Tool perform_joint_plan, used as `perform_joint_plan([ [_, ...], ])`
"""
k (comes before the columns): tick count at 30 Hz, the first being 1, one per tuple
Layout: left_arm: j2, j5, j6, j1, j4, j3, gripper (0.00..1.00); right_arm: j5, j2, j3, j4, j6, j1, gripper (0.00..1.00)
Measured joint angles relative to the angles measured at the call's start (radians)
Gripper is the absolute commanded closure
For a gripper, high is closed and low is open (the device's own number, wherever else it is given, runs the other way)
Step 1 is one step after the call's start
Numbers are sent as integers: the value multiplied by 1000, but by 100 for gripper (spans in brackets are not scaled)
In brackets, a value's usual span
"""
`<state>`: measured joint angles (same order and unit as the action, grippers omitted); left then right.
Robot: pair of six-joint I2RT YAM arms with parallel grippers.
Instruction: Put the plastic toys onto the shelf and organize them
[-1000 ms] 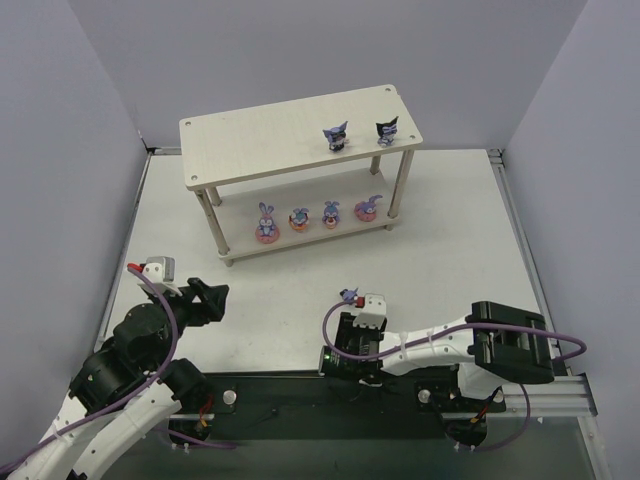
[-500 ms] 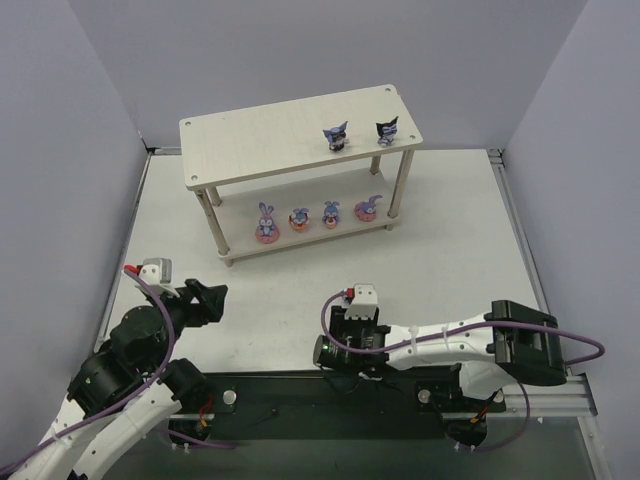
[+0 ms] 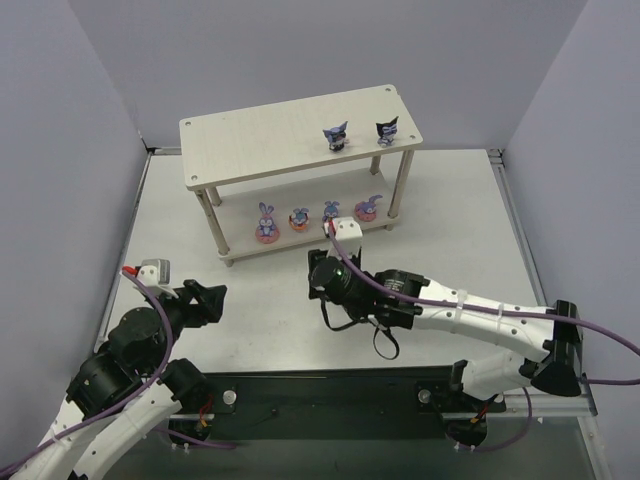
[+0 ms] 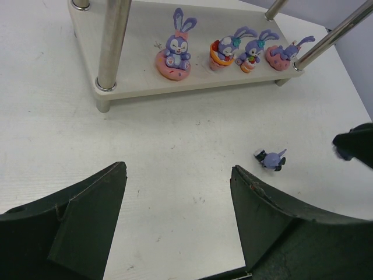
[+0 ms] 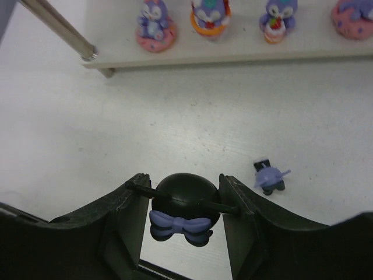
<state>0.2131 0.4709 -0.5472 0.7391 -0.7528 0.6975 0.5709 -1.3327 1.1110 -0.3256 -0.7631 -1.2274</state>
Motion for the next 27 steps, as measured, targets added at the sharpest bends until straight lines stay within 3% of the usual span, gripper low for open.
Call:
perform_joint_plan([
  [10,-3,1,0,0,0,0,18,-89,-121,560,-159,327,61,100],
  [22,-3,0,0,0,0,0,18,-129,-378,1030,-222,549,135,100],
  [27,-3,-1,0,0,0,0,18,-141,-460,1147,-210,587,156,100],
])
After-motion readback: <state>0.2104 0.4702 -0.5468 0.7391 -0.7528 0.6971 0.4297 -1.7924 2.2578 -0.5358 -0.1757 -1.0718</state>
